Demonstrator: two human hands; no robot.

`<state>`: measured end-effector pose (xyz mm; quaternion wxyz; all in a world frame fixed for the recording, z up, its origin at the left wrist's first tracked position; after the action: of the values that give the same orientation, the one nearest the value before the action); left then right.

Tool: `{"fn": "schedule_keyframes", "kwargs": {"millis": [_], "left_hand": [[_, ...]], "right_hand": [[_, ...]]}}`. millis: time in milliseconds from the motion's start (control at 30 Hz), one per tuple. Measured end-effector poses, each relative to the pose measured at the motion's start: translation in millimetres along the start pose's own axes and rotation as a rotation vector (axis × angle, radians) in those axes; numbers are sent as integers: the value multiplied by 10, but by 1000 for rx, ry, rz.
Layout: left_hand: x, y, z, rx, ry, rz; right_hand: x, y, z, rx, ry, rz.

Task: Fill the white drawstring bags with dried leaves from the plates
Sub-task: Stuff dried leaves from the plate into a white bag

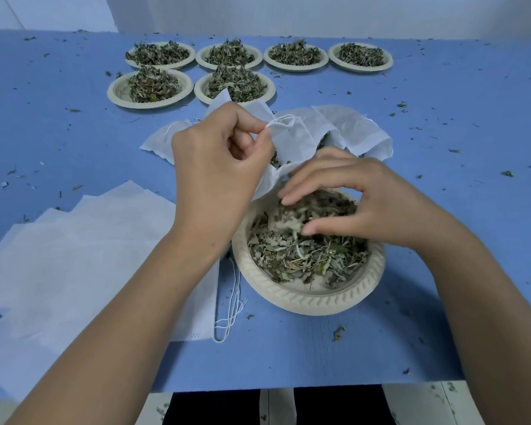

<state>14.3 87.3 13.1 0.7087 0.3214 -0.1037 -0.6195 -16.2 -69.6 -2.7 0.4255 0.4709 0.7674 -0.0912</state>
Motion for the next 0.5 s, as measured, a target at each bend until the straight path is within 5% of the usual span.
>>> {"fn": "schedule_keyframes", "kwargs": {"millis": [200,500], "left_hand": [[3,3,2,0,-4,-1],[-56,20,11,-8,9,43]], "right_hand": [[11,-80,151,204,60,-176],[21,-48,118,217,104,-97]]}}
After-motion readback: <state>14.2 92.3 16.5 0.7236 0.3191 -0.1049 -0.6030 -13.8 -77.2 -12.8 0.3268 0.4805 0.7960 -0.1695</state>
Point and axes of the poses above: each hand's wrist, its own y-axis towards the middle knuckle, its own x-axis out of the palm, z = x × y, the point moved 6 cm from there along y, towards the middle knuckle
